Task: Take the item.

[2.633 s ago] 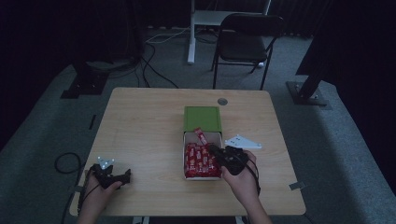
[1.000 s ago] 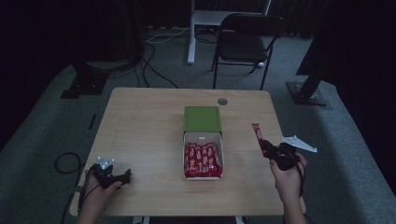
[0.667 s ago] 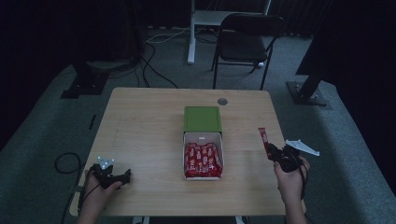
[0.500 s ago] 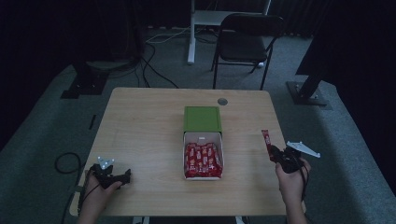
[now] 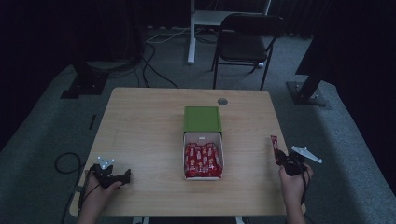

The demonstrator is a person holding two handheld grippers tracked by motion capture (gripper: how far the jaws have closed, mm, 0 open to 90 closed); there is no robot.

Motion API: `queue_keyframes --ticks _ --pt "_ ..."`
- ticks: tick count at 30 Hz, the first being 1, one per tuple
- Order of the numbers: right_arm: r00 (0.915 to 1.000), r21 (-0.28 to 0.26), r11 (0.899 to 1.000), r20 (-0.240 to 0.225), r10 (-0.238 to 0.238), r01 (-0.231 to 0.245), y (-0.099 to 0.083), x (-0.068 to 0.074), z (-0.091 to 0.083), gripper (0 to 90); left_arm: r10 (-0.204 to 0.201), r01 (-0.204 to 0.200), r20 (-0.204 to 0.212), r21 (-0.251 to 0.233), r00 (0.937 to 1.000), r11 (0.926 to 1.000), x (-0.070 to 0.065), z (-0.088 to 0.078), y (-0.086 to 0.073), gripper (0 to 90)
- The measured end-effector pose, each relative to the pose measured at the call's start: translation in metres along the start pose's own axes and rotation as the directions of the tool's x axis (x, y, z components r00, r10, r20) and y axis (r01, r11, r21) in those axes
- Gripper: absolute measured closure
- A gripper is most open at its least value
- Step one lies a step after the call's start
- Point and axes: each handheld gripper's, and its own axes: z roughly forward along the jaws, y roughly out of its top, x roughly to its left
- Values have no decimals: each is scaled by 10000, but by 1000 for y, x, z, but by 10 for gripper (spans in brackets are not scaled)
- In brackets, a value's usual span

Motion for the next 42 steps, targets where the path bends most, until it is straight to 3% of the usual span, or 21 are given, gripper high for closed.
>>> queue_keyframes --ticks 5,12,22,31,35,42 --pt "9997 369 9993 263 -6 -4 -7 -6 9 873 21 -21 -2 19 10000 10000 0 0 0 18" --pt "9993 750 9968 289 255 -276 -16 -12 19 872 18 -18 0 26 10000 10000 0 0 0 18" --pt "9995 1126 9936 318 80 -115 -21 -14 25 855 2 -2 4 16 10000 10000 0 0 0 18" --pt "9992 842 9964 380 -100 68 -15 -11 20 740 -2 2 2 16 10000 10000 0 0 0 18" --pt "9994 676 9973 172 -295 283 -11 -6 16 733 18 -18 -1 25 10000 10000 0 0 0 18" --pt "9953 630 9948 -598 -758 796 -10 9 17 712 18 -18 -2 24 10000 10000 0 0 0 18"
